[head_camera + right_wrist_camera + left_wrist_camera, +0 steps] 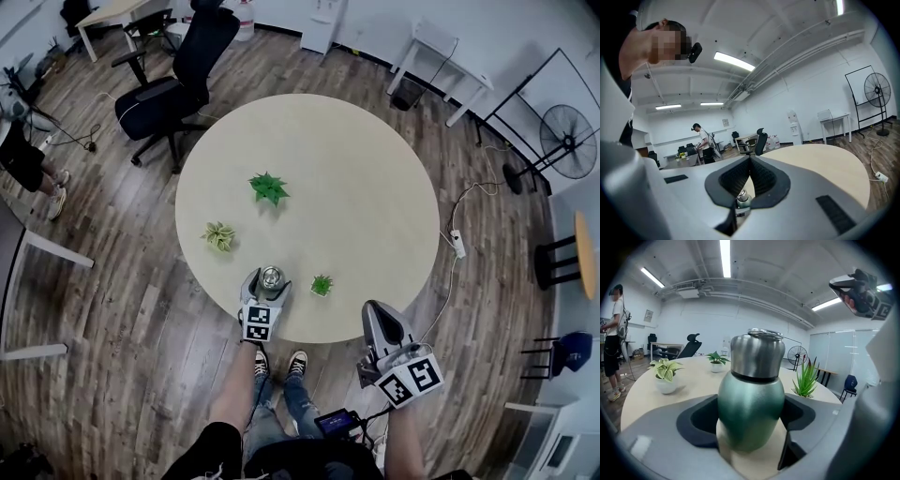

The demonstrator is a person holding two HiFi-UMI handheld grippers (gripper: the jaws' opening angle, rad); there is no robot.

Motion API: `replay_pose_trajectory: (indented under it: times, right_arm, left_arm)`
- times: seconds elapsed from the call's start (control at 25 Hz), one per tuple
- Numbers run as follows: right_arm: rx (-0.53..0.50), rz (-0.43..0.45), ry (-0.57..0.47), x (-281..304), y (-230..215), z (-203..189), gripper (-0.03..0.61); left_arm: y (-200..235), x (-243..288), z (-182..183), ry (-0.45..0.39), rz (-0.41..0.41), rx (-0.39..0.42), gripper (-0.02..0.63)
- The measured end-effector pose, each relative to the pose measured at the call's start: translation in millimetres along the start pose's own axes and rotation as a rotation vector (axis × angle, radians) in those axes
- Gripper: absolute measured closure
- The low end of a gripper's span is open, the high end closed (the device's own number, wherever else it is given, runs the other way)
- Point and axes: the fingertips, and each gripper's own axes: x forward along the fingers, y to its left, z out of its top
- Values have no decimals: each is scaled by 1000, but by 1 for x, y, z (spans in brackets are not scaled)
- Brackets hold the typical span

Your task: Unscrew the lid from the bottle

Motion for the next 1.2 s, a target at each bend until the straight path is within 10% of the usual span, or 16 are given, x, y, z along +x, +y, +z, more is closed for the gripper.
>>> replay_pose_trajectory:
  times: [0.24,0.76,1.2]
  right_arm:
    - [9,9,-25,1,4,9,575]
    - [-49,62,-284,-3,34,116,574]
    - [-103,139,-394,-21,68,158,574]
  left_arm:
    - [-10,-24,54,-13,-53,26,233]
    - [-93,-163,304,-126,-295,135,233]
    - [-116,-207,345,-118,-322,195,232]
